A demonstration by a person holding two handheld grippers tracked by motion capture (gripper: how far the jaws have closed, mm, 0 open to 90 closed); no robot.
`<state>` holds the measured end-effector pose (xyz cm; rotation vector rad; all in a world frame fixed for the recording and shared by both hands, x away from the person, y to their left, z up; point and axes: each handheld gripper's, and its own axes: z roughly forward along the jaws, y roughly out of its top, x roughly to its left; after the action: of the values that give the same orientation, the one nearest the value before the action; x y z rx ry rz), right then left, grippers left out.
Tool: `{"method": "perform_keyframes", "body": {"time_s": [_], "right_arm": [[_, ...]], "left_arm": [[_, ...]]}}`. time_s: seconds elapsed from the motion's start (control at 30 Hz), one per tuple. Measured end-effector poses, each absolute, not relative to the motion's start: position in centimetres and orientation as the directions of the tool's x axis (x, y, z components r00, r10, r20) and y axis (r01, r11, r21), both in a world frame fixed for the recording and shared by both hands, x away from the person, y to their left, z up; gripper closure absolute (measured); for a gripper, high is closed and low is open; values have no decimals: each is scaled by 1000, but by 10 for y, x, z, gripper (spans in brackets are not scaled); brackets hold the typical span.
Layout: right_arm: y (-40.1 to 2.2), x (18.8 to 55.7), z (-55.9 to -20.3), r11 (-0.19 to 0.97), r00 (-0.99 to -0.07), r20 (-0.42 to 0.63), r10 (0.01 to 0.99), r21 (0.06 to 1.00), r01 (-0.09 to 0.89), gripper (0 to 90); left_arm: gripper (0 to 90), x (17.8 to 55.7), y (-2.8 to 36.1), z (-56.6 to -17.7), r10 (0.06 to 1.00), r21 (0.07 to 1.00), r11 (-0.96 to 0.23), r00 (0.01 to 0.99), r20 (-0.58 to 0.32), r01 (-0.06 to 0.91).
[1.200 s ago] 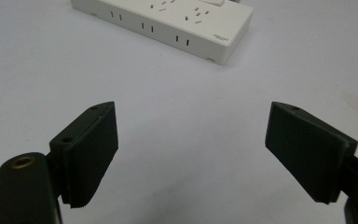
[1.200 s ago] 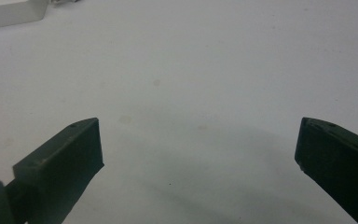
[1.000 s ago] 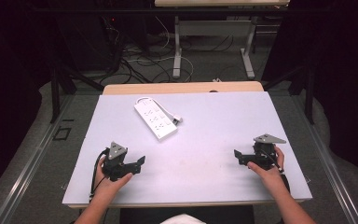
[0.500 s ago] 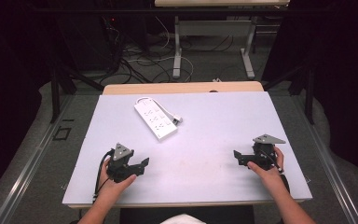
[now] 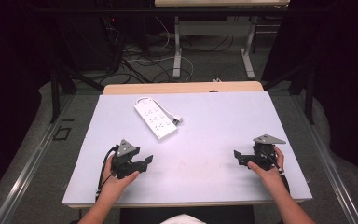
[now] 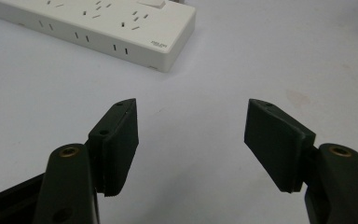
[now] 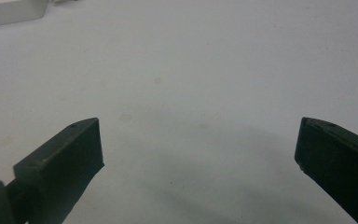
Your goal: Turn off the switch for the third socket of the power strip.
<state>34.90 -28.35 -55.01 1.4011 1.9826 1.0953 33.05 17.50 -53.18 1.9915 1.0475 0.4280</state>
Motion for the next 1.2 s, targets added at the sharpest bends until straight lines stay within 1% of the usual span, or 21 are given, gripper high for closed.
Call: {"method": "perform_keyframes", "body": {"time_s": [0.03,0.2,0.43,0.8,1.0,1.2], "right_arm": [[-284,349,-550,162,-371,68,926,817,553,4],[-284,349,-550,157,-368,71,927,818,553,4],[-284,349,-550,151,-363,75,929,818,555,5],[-284,348,-550,148,-362,78,929,818,555,7],[-285,348,-550,148,-362,76,929,820,553,7],[-285,349,-550,151,-363,73,929,821,551,7]], "left_arm": [[352,331,174,-531,798,793,-324,600,-64,516],[352,337,168,-524,806,800,-305,588,-72,516],[379,344,165,-516,810,808,-290,581,-79,513],[385,360,157,-499,818,816,-251,565,-108,520],[384,372,156,-491,819,815,-217,554,-148,537],[383,381,156,-485,820,813,-229,556,-135,535]]}}
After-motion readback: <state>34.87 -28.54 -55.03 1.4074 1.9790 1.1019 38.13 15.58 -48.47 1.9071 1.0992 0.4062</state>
